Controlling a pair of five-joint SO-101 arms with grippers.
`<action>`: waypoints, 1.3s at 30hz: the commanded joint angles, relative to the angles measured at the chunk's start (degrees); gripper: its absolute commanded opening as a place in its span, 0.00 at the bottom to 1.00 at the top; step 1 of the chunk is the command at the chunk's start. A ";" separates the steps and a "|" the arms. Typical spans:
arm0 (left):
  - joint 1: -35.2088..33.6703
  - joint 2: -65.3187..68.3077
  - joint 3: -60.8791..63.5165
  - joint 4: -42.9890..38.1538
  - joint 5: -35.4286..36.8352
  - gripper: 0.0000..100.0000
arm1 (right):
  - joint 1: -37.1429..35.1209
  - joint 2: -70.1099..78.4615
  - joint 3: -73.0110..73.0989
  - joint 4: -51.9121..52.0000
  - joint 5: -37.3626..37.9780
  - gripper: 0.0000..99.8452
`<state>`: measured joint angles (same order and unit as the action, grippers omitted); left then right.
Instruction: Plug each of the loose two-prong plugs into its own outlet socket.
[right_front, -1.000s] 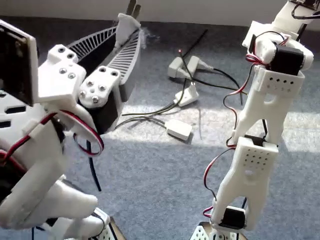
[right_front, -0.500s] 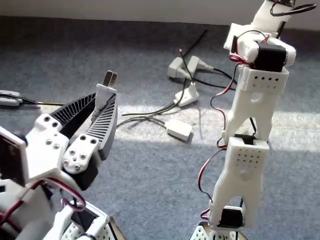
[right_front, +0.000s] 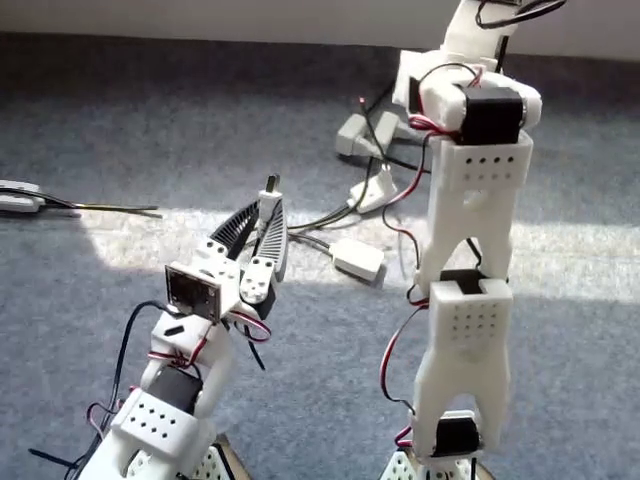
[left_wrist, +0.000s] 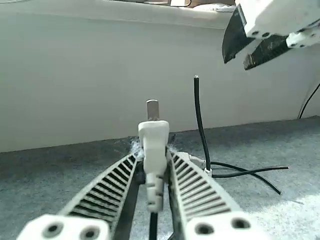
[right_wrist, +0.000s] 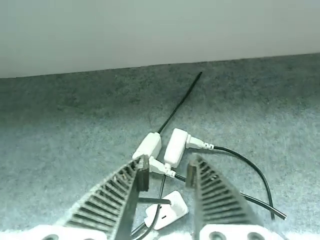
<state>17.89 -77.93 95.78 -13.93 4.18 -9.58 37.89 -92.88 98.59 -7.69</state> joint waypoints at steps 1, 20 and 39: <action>-0.31 6.29 -1.01 -3.16 0.44 0.01 | -3.21 -7.34 -1.45 2.51 -0.26 0.07; 1.71 30.20 -6.11 -19.60 0.62 0.01 | -18.68 -25.63 58.68 -6.55 3.43 0.01; 4.35 41.45 -10.59 -21.19 0.35 0.01 | -21.14 -40.04 63.08 -8.31 6.59 0.01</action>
<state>21.85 -38.64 88.48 -33.71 4.35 -29.27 1.05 -29.67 90.59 -1.89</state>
